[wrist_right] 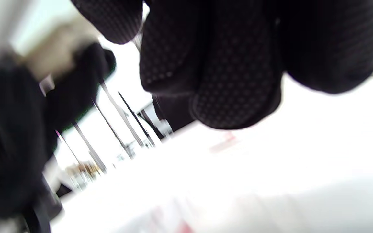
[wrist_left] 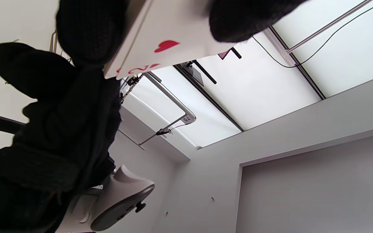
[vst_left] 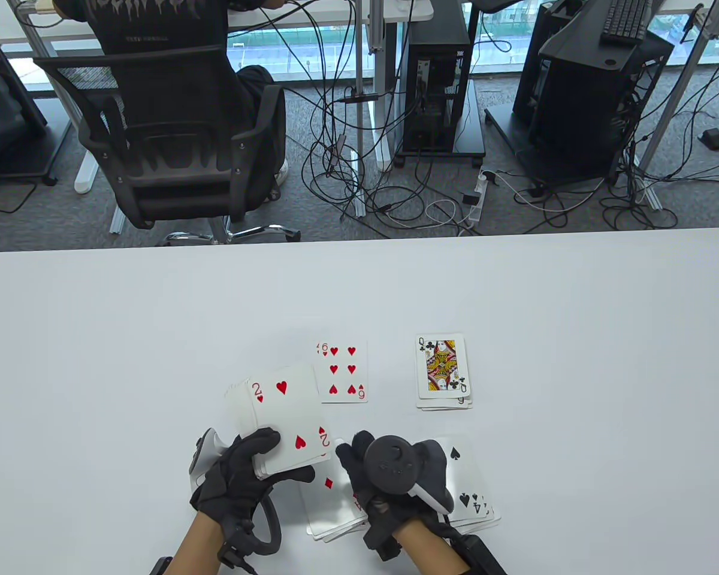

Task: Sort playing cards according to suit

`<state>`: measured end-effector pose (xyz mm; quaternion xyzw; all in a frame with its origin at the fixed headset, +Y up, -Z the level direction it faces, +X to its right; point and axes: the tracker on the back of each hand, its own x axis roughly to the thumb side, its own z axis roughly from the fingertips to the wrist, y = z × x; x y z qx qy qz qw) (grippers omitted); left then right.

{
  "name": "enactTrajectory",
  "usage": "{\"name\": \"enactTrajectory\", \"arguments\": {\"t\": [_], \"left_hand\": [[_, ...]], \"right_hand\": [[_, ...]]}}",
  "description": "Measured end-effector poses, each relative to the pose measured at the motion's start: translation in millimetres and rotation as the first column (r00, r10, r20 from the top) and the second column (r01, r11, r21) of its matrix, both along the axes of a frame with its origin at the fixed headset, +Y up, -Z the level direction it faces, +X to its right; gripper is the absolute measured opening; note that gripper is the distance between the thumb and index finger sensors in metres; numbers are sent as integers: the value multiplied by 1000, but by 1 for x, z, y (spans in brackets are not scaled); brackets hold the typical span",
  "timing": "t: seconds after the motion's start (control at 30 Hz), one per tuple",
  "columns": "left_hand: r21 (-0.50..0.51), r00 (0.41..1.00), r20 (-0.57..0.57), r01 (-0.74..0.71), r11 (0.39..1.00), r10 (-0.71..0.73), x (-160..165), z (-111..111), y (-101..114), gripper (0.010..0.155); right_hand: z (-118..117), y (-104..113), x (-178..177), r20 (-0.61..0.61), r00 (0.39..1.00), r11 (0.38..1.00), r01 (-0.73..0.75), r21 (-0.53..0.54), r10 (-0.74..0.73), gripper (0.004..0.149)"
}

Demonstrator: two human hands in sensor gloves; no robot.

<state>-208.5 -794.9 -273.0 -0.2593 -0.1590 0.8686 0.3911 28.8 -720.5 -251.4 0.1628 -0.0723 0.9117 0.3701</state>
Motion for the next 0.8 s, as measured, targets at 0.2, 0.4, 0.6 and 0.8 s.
{"name": "enactTrajectory", "arguments": {"t": [0.2,0.4,0.6,0.8], "left_hand": [[1,999,43,33,999,-33,10,2,-3,58],[4,997,65,49,999,-49,15,3,-4,58],[9,996,89,31,999,-32,20,5,-3,58],[16,994,106,21,1000,-23,21,5,-2,58]], "right_hand": [[4,-2,9,-31,981,982,190,24,-189,60],[10,-2,-4,-92,990,992,115,44,-111,80],[11,-2,-6,-69,994,993,89,83,-83,70],[11,-2,-1,-38,984,976,180,122,-177,44]]}}
